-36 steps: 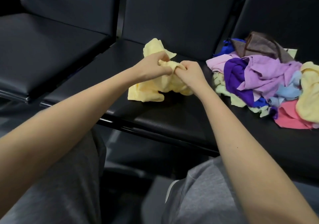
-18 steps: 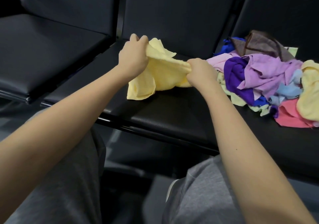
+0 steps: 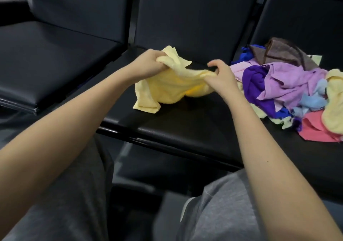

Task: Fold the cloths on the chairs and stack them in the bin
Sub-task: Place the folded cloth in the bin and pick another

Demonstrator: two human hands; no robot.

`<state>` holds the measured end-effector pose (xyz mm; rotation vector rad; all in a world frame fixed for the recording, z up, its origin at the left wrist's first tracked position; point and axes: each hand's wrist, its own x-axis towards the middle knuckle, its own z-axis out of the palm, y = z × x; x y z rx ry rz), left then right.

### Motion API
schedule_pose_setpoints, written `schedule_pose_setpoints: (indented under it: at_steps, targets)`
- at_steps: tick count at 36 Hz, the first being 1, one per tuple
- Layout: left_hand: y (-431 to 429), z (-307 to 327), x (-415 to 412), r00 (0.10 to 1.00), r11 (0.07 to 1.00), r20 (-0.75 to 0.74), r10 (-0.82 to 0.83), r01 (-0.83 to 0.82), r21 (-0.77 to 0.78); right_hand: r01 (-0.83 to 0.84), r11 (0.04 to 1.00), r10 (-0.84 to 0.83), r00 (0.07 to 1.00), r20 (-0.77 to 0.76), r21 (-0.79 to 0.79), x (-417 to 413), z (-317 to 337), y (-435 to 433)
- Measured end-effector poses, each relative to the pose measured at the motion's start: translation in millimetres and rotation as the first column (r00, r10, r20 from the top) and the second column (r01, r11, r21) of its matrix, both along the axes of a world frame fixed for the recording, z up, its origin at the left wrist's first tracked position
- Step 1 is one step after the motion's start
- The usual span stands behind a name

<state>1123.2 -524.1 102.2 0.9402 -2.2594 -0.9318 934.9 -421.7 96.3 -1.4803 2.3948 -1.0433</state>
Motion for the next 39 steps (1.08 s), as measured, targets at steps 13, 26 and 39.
schedule_pose_setpoints:
  at_steps: [13,26,39]
  targets:
    - [17.8,-13.0,-25.6,0.946,0.854,-0.118,-0.301,0.323,0.407,-0.255,0.935,0.35,0.767,-0.537,0.245,60.5,-6.2,3.2]
    - [2.4,-19.5,-13.8,0.976,0.996,0.217,0.024,-0.005,-0.087,0.301,0.92,-0.154,0.864,-0.479,0.249,-1.0,5.1,18.2]
    - [18.9,-22.0,-14.7,0.84,0.971,0.534,-0.098,0.198,-0.133,-0.046,0.91,0.191,0.929,-0.318,0.412,20.3,-33.5,16.9]
